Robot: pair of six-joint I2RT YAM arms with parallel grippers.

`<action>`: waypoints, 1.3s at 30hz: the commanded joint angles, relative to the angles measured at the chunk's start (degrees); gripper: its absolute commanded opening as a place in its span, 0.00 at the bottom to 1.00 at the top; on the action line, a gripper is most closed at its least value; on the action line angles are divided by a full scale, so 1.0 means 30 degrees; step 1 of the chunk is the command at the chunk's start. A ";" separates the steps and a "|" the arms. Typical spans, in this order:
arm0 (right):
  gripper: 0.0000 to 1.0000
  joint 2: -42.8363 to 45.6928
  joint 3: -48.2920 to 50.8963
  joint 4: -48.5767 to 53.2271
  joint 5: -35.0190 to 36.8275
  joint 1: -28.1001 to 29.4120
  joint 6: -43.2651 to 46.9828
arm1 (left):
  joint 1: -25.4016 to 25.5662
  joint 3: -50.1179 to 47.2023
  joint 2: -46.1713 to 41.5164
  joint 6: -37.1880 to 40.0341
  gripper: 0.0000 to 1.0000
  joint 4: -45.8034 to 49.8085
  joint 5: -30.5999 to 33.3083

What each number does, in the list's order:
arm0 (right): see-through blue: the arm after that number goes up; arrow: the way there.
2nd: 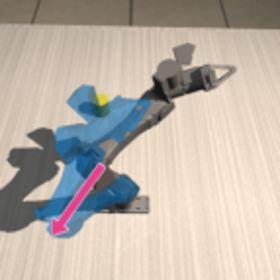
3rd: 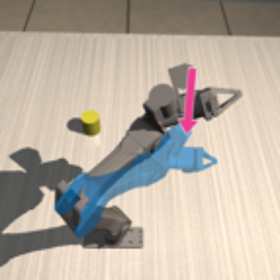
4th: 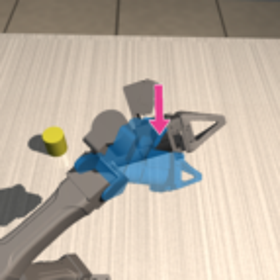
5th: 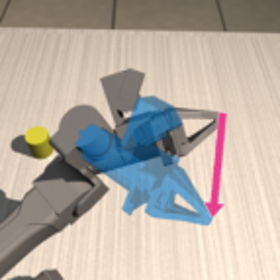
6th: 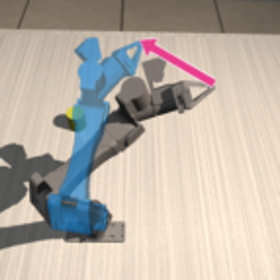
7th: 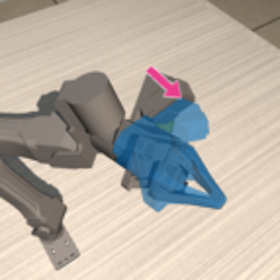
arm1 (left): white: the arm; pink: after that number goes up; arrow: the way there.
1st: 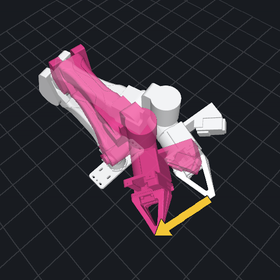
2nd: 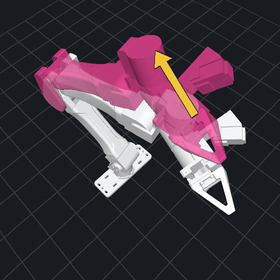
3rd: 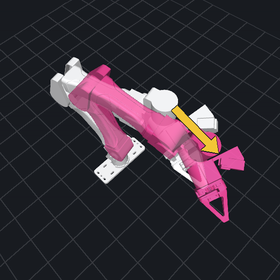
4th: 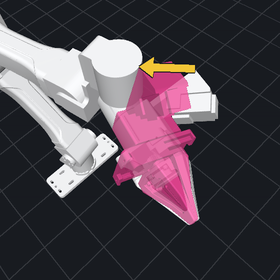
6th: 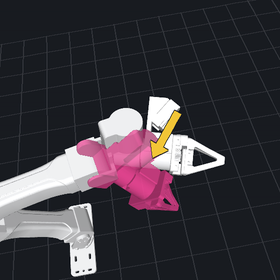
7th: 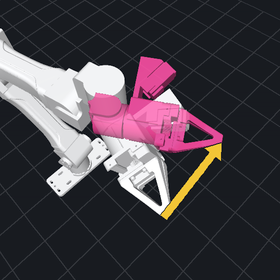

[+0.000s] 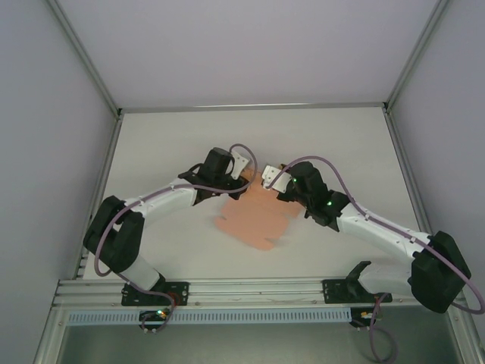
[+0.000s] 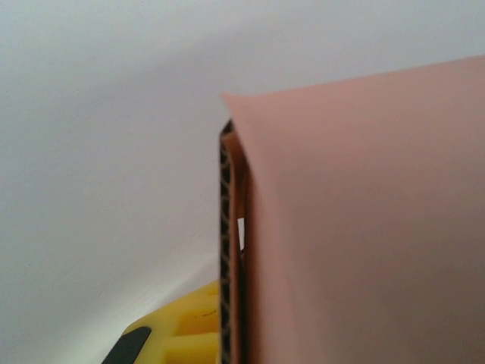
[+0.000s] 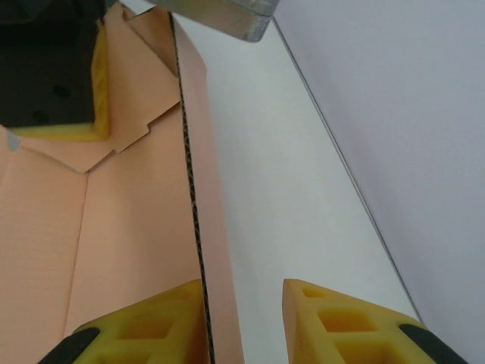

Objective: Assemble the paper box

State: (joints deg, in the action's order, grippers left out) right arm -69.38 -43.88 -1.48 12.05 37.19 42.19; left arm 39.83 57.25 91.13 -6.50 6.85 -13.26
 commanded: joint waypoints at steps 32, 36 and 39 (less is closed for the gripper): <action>0.59 -0.2970 -0.4823 0.5282 -0.5957 -0.1163 -0.1239 | -0.0360 0.0340 0.0421 0.0553 0.00 0.2194 0.0628; 0.46 -0.3415 -0.4390 0.3937 -0.4869 -0.0843 -0.1200 | -0.0381 0.0297 0.0355 0.0229 0.00 0.2126 0.0454; 0.33 -0.4048 -0.4212 0.3336 -0.4373 -0.0600 -0.1029 | -0.0375 0.0464 0.0441 0.0007 0.00 0.2227 0.0160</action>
State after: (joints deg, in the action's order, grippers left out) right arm -80.44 -56.82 11.16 -3.40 34.76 38.68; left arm 38.54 57.41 92.44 -5.61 12.03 -10.76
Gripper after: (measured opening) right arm 0.349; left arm 0.060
